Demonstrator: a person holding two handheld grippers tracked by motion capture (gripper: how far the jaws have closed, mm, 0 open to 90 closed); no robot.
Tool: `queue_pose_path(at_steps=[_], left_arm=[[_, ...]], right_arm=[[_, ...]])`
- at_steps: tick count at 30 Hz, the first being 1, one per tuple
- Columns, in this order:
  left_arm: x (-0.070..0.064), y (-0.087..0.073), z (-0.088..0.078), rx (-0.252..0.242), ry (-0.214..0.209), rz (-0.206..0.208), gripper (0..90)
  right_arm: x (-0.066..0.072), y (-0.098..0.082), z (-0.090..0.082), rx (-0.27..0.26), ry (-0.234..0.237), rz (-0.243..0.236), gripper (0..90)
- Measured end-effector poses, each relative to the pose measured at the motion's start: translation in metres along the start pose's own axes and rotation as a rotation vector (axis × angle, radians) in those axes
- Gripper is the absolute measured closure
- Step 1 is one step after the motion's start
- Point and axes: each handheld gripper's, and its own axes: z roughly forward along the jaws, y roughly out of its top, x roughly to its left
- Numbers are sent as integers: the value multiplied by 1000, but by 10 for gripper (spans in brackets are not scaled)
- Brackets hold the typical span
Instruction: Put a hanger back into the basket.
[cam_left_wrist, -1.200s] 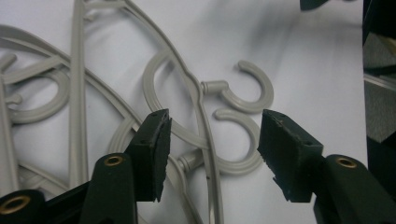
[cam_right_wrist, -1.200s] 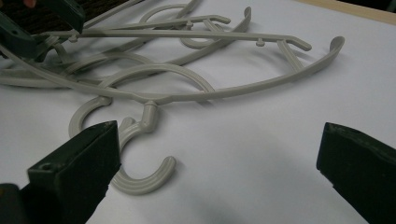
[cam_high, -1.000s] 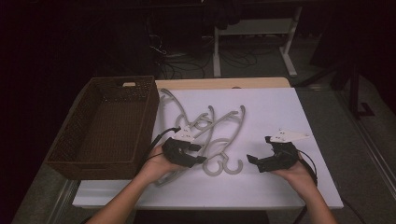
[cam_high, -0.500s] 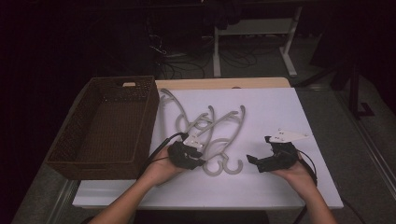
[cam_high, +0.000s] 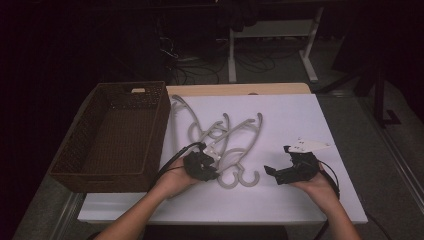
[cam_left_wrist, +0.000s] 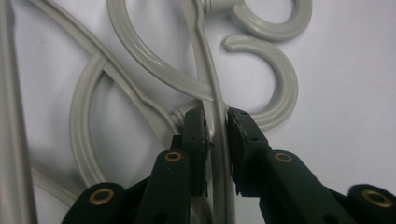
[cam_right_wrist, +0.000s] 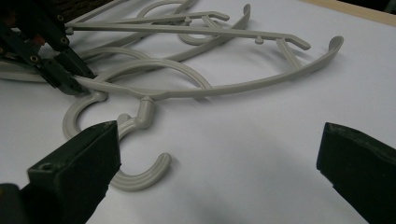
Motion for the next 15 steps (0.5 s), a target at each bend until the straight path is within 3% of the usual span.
queue_pose_path(at_steps=[10,15], left_arm=[[1,3,1,27,-2,-40,810],[2,3,-1,16,1,-71,822]], right_arm=[[0,0,0,0,1,-1,0],[0,0,-1,-5,1,3,0]])
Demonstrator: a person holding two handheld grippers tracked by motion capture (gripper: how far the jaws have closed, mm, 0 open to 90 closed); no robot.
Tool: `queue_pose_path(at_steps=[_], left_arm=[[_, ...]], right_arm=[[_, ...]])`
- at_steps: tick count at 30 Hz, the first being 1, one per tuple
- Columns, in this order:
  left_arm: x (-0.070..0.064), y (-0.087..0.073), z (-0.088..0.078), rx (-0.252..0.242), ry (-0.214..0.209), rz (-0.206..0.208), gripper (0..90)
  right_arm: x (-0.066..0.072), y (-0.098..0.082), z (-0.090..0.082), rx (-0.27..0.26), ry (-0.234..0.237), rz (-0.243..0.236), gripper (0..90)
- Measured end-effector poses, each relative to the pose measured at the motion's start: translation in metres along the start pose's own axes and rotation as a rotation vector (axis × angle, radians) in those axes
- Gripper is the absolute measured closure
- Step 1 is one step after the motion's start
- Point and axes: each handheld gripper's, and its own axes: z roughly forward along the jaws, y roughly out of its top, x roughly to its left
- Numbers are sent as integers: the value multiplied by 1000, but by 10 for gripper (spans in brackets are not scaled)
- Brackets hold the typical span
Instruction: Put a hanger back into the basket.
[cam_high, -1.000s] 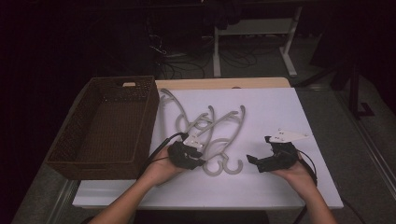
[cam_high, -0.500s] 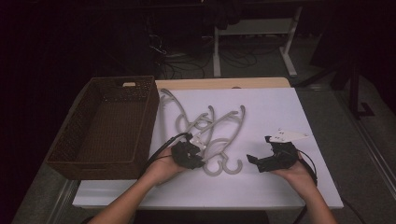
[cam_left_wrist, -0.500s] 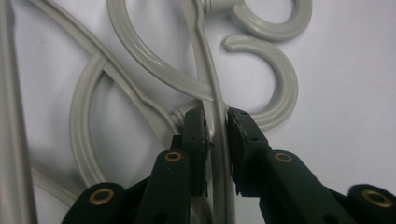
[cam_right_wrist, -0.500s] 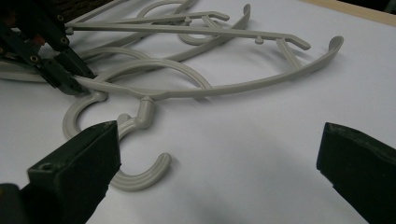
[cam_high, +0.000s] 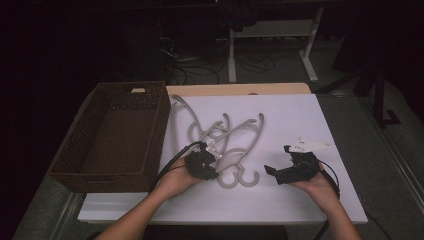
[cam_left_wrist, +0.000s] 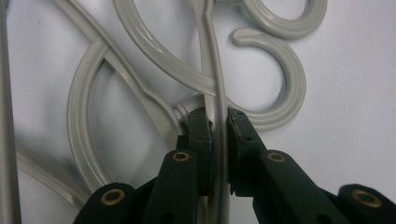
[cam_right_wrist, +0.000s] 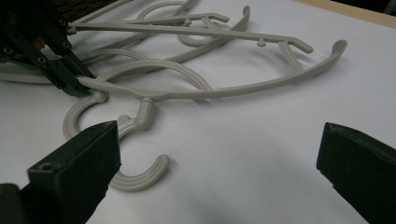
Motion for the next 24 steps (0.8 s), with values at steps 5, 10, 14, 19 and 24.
queue_pose_path(at_steps=[5,10,14,19,24], left_arm=[[0,1,-5,-31,7,-18,825],[2,1,-15,-69,34,-31,826],[2,4,-26,-94,53,-28,826],[5,14,-45,-132,56,-23,826],[9,24,-67,-164,68,-22,825]], right_arm=[[-1,0,0,-3,-1,-1,0],[-1,0,-1,-9,-2,0,0],[-3,0,-4,-18,-6,4,0],[-5,0,-6,-24,-13,8,0],[-5,0,-6,-23,-12,10,0]])
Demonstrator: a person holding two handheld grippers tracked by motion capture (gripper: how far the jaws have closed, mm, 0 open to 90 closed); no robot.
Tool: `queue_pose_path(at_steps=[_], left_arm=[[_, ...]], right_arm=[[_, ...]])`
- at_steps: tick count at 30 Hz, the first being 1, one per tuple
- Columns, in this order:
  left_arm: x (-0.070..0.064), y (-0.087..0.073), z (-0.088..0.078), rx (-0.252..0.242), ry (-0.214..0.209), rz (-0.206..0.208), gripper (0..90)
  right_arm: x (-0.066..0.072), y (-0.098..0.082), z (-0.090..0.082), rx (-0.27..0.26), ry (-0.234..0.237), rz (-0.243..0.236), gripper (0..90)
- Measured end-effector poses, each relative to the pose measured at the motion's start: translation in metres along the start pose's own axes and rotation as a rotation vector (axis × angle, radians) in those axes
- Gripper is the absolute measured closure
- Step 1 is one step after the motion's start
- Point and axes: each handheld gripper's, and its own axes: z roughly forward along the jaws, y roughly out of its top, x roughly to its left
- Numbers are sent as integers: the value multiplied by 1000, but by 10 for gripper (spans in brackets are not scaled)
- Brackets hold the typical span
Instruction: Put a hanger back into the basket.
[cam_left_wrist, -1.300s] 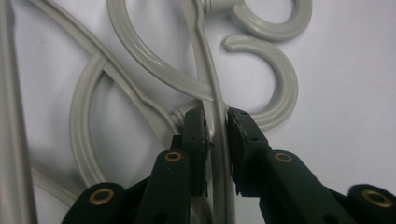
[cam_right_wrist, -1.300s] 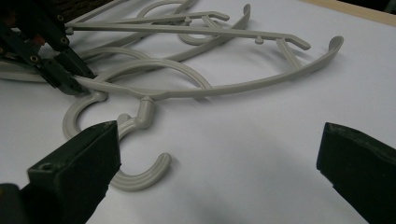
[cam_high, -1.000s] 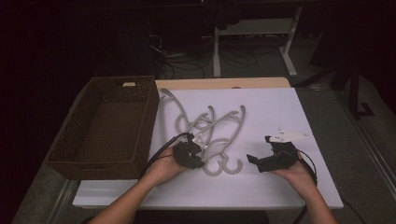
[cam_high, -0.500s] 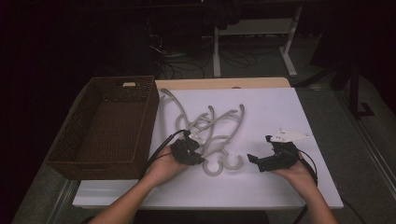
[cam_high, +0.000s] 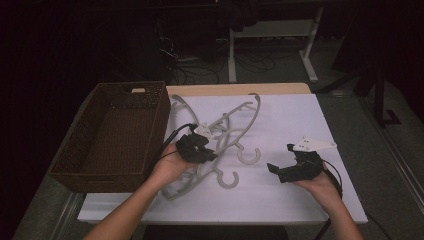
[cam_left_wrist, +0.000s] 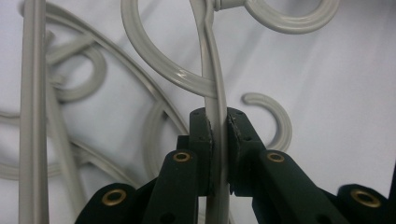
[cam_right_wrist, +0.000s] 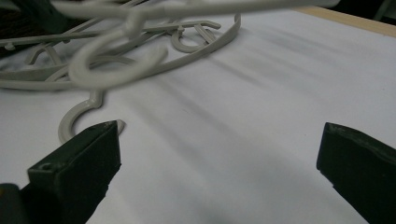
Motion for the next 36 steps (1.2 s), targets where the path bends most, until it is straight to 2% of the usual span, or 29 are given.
queue_pose_path(at_steps=[8,15,17,22,28,36], left_arm=[[9,16,-37,-31,1,18,826],[28,13,-70,-63,-12,0,826],[34,9,-81,-68,-2,-5,826],[51,-7,-111,-80,42,-37,826],[68,-38,-143,-100,82,-88,826],[85,-82,-167,-114,114,-156,825]], right_arm=[[0,0,1,7,7,1,0],[0,0,1,9,4,2,0],[0,0,1,9,4,2,0],[-1,0,1,9,2,4,0],[-1,-1,2,16,-2,5,0],[-1,-1,2,14,-13,11,0]])
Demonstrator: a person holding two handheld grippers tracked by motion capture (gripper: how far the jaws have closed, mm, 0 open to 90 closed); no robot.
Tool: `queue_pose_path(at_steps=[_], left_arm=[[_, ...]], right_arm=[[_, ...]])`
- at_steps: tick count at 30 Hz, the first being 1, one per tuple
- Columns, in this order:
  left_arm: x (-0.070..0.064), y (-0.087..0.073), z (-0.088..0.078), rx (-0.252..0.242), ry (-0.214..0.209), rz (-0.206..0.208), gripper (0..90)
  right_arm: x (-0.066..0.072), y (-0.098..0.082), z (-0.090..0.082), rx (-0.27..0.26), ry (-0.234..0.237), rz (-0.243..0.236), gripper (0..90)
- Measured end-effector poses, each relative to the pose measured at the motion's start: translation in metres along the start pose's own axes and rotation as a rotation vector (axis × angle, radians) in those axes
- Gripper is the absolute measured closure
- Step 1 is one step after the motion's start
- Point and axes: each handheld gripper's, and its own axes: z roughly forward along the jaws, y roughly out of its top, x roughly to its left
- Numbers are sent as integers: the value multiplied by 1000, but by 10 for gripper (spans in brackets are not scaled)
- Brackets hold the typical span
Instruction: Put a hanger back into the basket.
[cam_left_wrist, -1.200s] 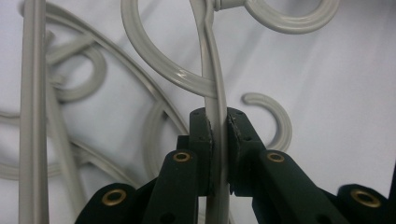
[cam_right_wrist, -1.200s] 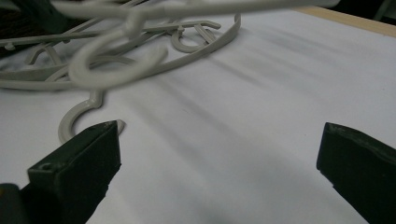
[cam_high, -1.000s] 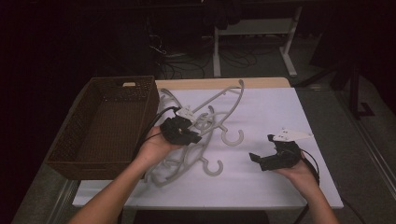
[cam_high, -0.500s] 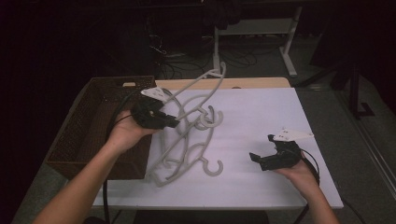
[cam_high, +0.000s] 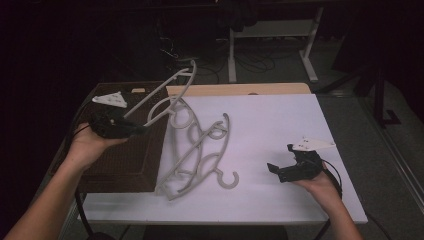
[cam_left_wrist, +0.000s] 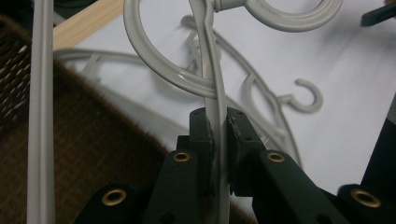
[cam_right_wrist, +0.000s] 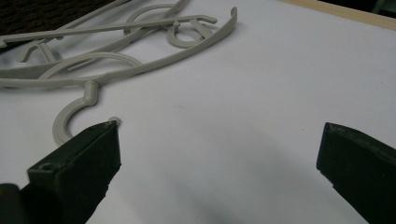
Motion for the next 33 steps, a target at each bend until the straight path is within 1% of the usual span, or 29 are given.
queue_pose_path(at_steps=[5,8,9,13,16,23,28,33], left_arm=[[14,-23,-13,-4,17,-31,825],[22,-37,-20,-11,14,-61,825],[24,-41,-22,-6,13,-64,825],[31,-56,-26,10,13,-80,825],[37,-65,-29,8,15,-100,825],[48,-77,-31,13,10,-125,824],[56,-82,-27,26,2,-147,823],[61,-84,-20,35,-10,-151,822]], right_arm=[[0,0,1,10,-6,4,0],[-1,-1,0,10,-8,5,0],[-1,-1,0,10,-9,6,0],[-1,-1,1,11,-11,6,0],[-1,-1,1,12,-12,5,0],[-1,-1,2,16,-16,7,0],[-1,-1,1,15,-17,10,0],[-2,-1,1,15,-19,9,0]])
